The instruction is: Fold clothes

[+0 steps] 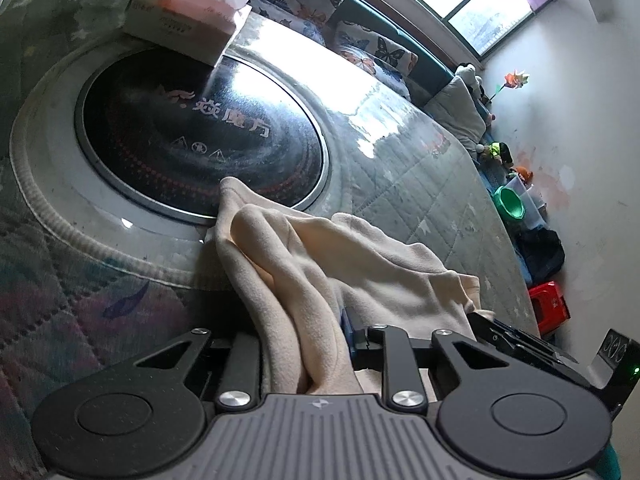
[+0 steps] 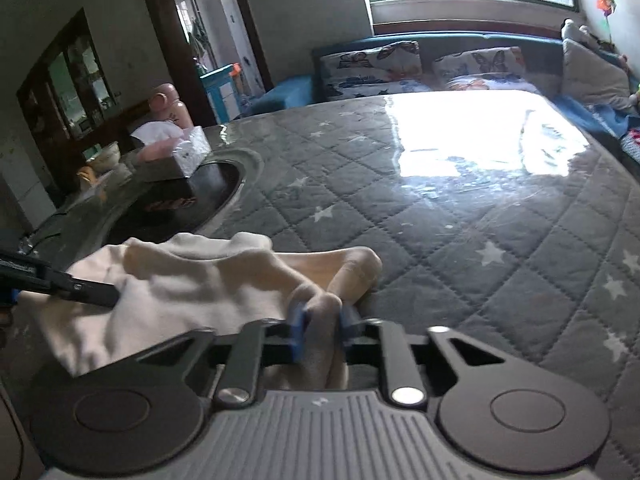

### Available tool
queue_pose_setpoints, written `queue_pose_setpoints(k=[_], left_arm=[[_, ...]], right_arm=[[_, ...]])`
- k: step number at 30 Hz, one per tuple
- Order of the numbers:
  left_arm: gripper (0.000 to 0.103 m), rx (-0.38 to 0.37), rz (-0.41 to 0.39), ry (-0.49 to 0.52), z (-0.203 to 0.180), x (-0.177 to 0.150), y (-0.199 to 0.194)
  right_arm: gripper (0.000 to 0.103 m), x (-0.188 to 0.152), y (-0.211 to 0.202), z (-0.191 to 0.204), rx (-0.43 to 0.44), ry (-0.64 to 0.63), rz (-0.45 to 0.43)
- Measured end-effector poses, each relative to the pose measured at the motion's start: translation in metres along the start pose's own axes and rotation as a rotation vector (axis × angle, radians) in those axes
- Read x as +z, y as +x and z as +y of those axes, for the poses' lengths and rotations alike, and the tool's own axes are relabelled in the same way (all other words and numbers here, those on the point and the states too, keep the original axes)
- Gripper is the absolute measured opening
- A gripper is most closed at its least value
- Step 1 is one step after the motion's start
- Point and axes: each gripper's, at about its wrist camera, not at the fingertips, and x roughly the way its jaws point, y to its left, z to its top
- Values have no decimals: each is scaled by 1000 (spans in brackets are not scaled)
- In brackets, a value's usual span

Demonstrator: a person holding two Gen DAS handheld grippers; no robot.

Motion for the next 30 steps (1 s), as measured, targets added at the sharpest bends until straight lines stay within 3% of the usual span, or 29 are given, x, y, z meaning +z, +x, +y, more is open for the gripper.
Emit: queue_pose_setpoints(k=[4, 14, 30], left_arm=[[22, 19, 2, 34, -5, 1, 0], [18, -21, -18, 148, -42, 21, -1], [18, -69, -13, 282, -136, 47, 50]], right_arm=[[10, 1, -10, 8, 6, -10, -29], [9, 27, -59, 16, -27, -78, -150], [9, 70, -93, -35, -239, -96, -242]])
